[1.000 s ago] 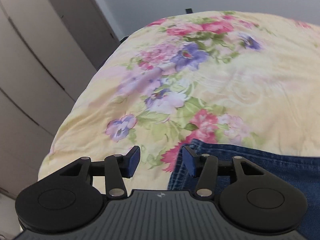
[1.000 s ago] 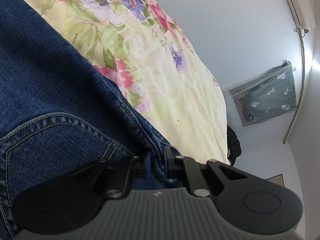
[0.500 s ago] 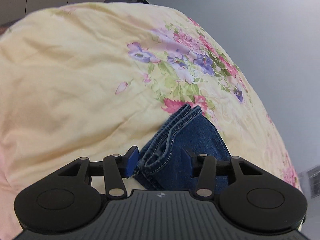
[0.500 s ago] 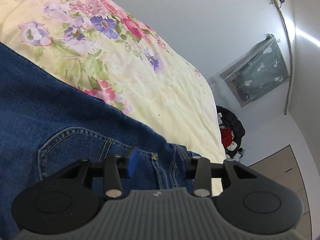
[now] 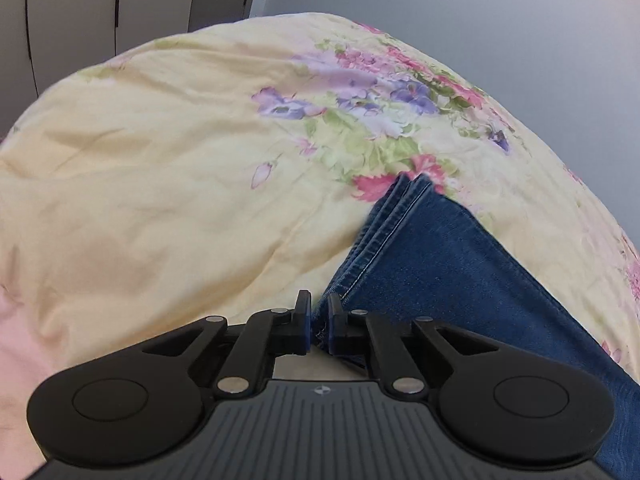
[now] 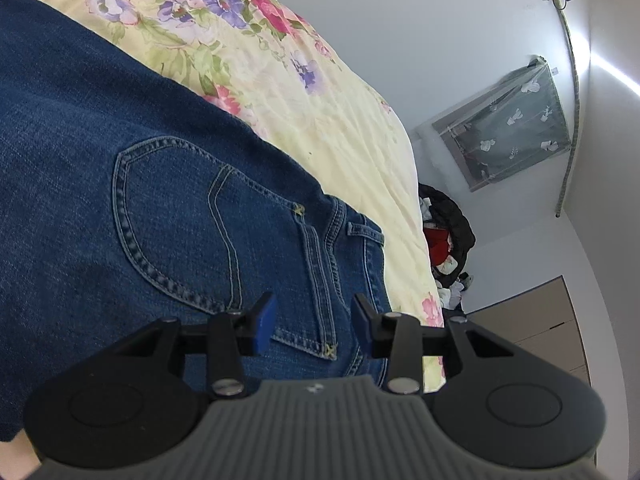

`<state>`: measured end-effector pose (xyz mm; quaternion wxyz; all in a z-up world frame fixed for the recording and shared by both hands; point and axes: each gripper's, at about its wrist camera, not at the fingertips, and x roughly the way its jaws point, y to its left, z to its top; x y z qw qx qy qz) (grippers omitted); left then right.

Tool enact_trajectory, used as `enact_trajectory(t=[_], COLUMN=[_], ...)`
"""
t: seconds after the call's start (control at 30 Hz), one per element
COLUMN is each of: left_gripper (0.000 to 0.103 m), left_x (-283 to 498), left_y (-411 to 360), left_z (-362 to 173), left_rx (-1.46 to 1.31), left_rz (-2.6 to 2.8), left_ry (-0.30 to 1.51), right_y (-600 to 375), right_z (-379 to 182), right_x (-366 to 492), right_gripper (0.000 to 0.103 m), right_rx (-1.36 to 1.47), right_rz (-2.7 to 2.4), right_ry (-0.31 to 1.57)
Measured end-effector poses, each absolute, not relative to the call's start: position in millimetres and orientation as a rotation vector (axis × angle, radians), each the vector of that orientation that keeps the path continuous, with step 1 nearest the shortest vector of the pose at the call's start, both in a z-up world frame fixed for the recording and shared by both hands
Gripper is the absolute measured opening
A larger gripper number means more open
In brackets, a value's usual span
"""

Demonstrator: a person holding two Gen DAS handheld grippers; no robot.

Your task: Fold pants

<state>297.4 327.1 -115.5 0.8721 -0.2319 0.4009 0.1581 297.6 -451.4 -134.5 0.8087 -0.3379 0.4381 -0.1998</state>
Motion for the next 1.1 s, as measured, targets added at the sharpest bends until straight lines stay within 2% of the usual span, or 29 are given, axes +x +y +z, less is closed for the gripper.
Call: enact_trajectory(t=[0.17,0.27,0.33,0.47,0.53,0.6,0.67,0.73,0.83,0.9,1.1], left_gripper=[0.009,0.014,0.022,0.027,0.04,0.048,0.051,0.061,0.066,0.067,0.069], left_x=[298,300,301,321,337,354,370,385,398,402,418], left_y=[325,316,310,294,282,274,269,268,277,285,299], left_z=[-123,-107,-93,-75,-74,-75,-79,-84,-90,-91,-90], left_rx=[-0.458,-0.357,-0.299,-0.281,-0.286,-0.302,-0.323,-0.336,-0.399,-0.454,-0.461], left_rz=[0.342,0.36,0.348,0.287,0.268,0.262,0.273,0.294,0.319,0.328,0.29], left_ry=[0.844,0.826,0.799,0.767,0.765,0.768,0.758,0.758,0.753,0.733,0.737], right_y=[-459,-470,-483,-517,-535,-554,-573,-589,-614,-626,-642], right_z=[-130,-123,-116,-98,-92,-87,-82,-82,-88,-96,-122], right_x=[286,279,278,282,290,303,318,333,357,372,398], right_gripper=[0.036,0.036,0.036,0.036,0.037,0.039,0.04,0.04,0.041,0.044,0.044], right_rx=[-0.675,-0.572,-0.49,-0.308,-0.231,-0.167,-0.117,-0.07,0.002,0.039,0.113], right_rz=[-0.433,-0.435,-0.44,-0.462,-0.47,-0.483,-0.501,-0.501,-0.495,-0.505,-0.513], right_ry=[0.942,0.941,0.937,0.884,0.871,0.852,0.824,0.804,0.785,0.784,0.796])
